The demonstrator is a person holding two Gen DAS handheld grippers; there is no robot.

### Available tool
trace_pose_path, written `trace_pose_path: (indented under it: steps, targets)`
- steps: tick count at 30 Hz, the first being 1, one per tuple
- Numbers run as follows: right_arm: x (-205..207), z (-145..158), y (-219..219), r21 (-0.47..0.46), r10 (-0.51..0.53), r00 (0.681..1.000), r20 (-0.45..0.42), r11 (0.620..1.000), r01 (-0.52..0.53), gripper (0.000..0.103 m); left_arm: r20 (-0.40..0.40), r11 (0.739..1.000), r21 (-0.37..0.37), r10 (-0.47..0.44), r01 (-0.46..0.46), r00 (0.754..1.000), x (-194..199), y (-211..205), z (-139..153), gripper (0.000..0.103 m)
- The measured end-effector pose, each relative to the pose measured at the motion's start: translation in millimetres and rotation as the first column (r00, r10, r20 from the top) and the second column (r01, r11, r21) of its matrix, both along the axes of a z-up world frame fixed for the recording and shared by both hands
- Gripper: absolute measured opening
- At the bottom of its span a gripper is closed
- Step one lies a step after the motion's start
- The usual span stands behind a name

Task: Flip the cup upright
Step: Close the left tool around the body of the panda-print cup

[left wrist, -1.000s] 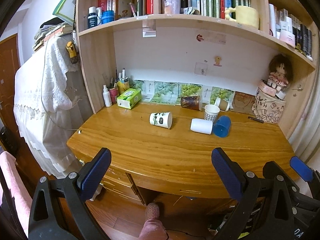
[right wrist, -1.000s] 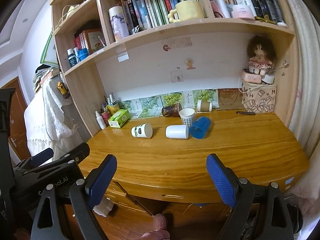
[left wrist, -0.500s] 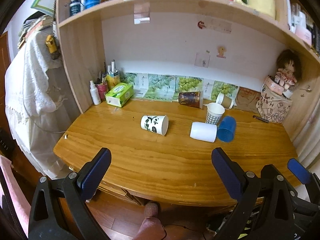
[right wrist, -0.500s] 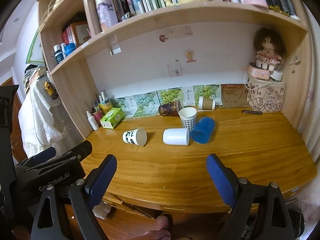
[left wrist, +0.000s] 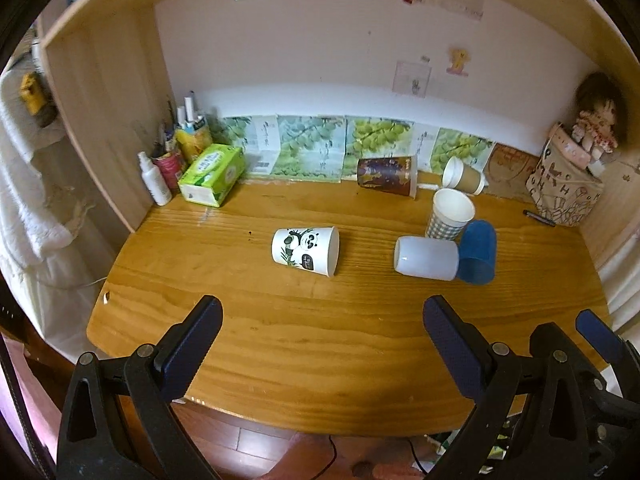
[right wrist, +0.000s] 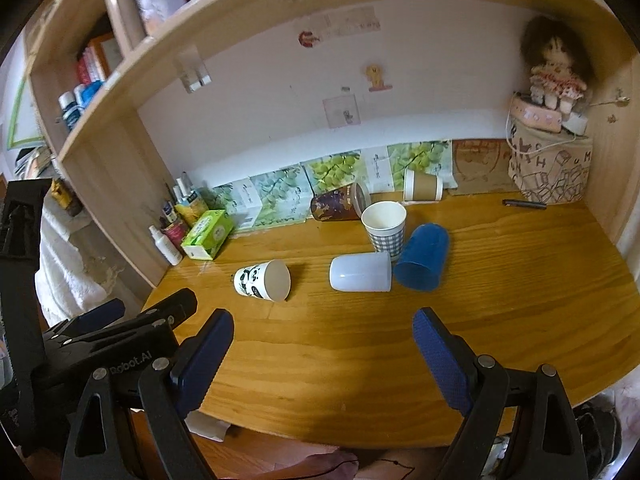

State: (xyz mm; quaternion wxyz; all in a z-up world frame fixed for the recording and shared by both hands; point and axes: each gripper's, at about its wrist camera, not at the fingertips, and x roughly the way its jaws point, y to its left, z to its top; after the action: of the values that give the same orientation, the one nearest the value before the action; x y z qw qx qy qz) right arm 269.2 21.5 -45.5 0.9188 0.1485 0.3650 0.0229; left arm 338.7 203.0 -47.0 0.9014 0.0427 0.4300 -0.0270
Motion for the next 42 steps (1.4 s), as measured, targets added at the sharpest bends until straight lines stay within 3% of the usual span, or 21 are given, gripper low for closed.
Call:
trace_pose_path:
  steps: [10, 17, 20, 25, 29, 33, 37, 42]
  targets:
    - [67, -21, 7, 0.063, -0.035, 0.99, -0.137, 0.997, 0.044, 0.092, -0.128, 0.992, 0.072, -0.095, 0.105, 0.987, 69, 1, -16, 0.101]
    - [112, -43, 11, 0.146, -0.053, 0.972, -0.23, 0.985, 0.089, 0.092, -0.158, 0.965, 0.171, -0.174, 0.2, 0.972, 117, 0, -25, 0.101]
    - [131, -56, 13, 0.201, -0.052, 0.96, -0.274, 0.973, 0.11, 0.092, -0.169, 0.942, 0.214, -0.224, 0.257, 0.96, 137, 0, -33, 0.101]
    - [157, -83, 16, 0.289, -0.041, 0.934, -0.356, 0.945, 0.151, 0.092, -0.184, 0.883, 0.296, -0.322, 0.365, 0.929, 164, -1, -49, 0.101]
    - [170, -108, 17, 0.385, -0.016, 0.91, -0.415, 0.903, 0.191, 0.092, -0.21, 0.85, 0.32, -0.367, 0.418, 0.906, 183, 1, -63, 0.101]
    - [176, -135, 18, 0.535, 0.032, 0.897, -0.442, 0.812, 0.235, 0.091, -0.229, 0.824, 0.336, -0.399, 0.457, 0.888, 198, -1, -79, 0.1]
    - [176, -148, 17, 0.598, 0.027, 0.894, -0.448, 0.752, 0.277, 0.09, -0.257, 0.797, 0.347, -0.426, 0.494, 0.867, 209, 0, -95, 0.1]
    - [170, -158, 12, 0.671, 0.013, 0.906, -0.424, 0.676, 0.304, 0.09, -0.288, 0.732, 0.385, -0.483, 0.562, 0.827, 212, -6, -117, 0.1]
